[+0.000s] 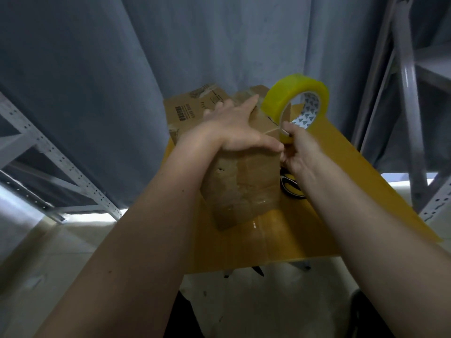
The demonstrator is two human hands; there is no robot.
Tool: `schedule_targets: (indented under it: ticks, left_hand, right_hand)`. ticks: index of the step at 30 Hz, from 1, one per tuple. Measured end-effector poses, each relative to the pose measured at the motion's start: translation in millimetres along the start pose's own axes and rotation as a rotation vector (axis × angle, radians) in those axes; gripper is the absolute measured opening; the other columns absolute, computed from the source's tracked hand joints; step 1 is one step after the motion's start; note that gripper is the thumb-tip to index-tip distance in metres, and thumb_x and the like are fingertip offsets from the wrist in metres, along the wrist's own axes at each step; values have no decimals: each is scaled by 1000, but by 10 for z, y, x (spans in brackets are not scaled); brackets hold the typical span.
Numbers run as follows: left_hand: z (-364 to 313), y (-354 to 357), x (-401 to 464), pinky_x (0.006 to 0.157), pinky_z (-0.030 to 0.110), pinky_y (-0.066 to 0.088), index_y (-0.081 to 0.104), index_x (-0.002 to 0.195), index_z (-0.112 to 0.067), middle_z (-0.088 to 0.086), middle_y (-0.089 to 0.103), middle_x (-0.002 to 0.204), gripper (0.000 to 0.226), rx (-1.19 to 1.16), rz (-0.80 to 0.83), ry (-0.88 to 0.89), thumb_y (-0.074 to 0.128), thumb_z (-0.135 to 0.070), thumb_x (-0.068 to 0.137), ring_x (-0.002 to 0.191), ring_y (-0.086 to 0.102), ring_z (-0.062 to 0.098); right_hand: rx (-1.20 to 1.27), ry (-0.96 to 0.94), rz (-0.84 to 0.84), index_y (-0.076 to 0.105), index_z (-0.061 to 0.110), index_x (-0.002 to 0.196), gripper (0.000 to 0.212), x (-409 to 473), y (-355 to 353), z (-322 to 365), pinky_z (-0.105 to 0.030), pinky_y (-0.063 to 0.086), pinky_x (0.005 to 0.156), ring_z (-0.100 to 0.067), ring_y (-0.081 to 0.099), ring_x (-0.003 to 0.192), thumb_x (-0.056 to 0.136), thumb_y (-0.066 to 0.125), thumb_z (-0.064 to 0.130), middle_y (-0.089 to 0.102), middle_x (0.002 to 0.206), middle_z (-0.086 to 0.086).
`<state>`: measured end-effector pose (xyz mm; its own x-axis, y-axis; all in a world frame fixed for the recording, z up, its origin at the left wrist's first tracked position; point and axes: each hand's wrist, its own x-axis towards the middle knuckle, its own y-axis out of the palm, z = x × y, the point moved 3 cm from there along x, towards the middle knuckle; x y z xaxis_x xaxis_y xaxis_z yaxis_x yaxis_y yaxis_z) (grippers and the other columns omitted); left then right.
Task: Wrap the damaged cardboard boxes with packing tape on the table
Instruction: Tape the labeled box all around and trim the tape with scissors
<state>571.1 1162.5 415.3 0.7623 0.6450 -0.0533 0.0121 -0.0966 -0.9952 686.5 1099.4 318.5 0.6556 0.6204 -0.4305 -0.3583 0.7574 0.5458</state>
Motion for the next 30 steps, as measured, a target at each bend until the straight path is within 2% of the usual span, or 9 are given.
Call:
schedule_targets:
  ticks: [2, 5, 11, 14, 19, 22, 26, 28, 30]
  left_hand:
    - [-6, -7, -22, 114, 48, 15, 6, 151, -49, 10, 19, 159, 115, -30, -12, 11, 62, -85, 57, 145, 16, 32]
    - [-20, -15, -78, 112, 46, 18, 17, 146, -56, 10, 26, 155, 102, -62, -62, 42, 66, -79, 60, 143, 20, 30]
    - [149, -115, -248, 114, 46, 25, 41, 133, -60, 2, 40, 144, 90, -259, -124, 124, 73, -75, 50, 136, 31, 25]
    - [288, -138, -367, 111, 41, 33, 51, 124, -56, -2, 46, 133, 80, -521, -319, 152, 70, -75, 49, 128, 38, 18]
    - [472, 237, -603, 106, 34, 39, 48, 118, -45, -5, 47, 130, 65, -761, -614, 177, 68, -67, 60, 125, 41, 15]
    - [637, 503, -721, 104, 44, 42, 49, 118, -38, -2, 47, 127, 65, -821, -617, 136, 72, -61, 61, 124, 46, 20]
    - [923, 597, -752, 105, 41, 42, 47, 115, -30, 1, 44, 131, 70, -792, -487, 45, 84, -54, 60, 121, 46, 15]
    - [1031, 649, -719, 110, 34, 37, 44, 121, -24, 0, 35, 136, 77, -671, -399, -23, 85, -51, 62, 127, 39, 13]
    - [1051, 722, -703, 112, 31, 32, 32, 137, -18, -1, 29, 143, 103, -660, -314, -86, 86, -55, 58, 135, 32, 14]
  right_hand:
    - [-36, 28, -50, 54, 11, 98, 10, 1, -83, -58, -21, 48, 40, -14, 54, 38, 93, 60, 18, 59, 57, -5]
    - [-83, 53, -93, 51, 11, 100, 12, 39, -200, -187, -13, 34, 30, -10, 44, 26, 93, 59, 18, 54, 60, -6]
    - [-143, -94, -139, 52, 12, 86, 13, -99, -158, -15, -16, 37, 33, -14, 48, 39, 88, 64, 16, 57, 67, -7]
    - [-166, -284, -120, 56, 12, 94, 16, -283, 61, 273, -15, 33, 34, -11, 47, 36, 84, 67, 18, 57, 67, -5]
    - [-528, -624, -69, 61, 15, 70, 20, -507, 411, 566, -28, 44, 54, -15, 58, 59, 83, 65, 29, 60, 65, 2]
    - [-805, -717, -42, 69, 4, 83, 28, -481, 481, 374, -41, 50, 70, -26, 64, 78, 87, 61, 31, 68, 80, -11]
    - [-952, -765, -18, 58, 19, 67, 25, -501, 609, 152, -40, 49, 77, -33, 64, 92, 87, 58, 34, 68, 85, -8]
    - [-1050, -766, 20, 62, 21, 78, 15, -517, 698, 26, -40, 51, 81, -32, 63, 97, 86, 60, 35, 70, 95, -9]
    - [-1119, -734, 52, 63, 19, 95, 20, -530, 744, -132, -40, 50, 86, -31, 61, 101, 83, 63, 34, 68, 102, -8]
